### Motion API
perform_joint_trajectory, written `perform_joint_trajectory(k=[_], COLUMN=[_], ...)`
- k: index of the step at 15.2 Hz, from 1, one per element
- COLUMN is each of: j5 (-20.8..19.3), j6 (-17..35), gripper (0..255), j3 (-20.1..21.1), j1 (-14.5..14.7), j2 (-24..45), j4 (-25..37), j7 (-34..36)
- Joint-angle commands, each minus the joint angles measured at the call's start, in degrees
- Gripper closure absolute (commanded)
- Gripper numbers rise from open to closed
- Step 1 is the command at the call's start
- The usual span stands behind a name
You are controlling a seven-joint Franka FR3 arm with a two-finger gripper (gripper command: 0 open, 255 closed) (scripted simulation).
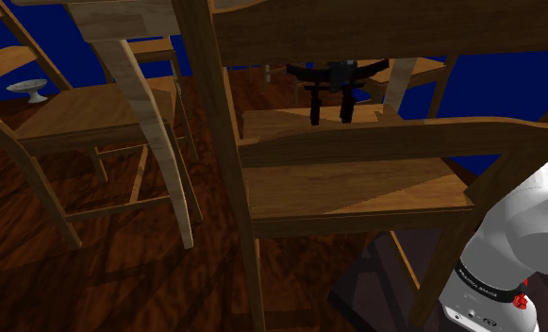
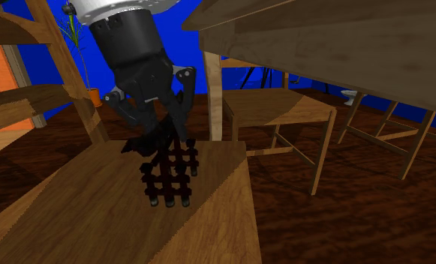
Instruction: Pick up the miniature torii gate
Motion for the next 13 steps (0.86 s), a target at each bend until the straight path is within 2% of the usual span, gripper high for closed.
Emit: perform_joint_trajectory(k=[1,11,13], j5=[0.0,-0.1,-0.1], j6=[-1.5,-9.0,-9.1], gripper=[255,255,255], j3=[0.1,0.4,0.4], j1=[0.0,-0.4,-0.4], j2=[0.4,3.5,3.6], j4=[2.0,12.6,12.8], j7=[-0.2,-1.5,-1.5])
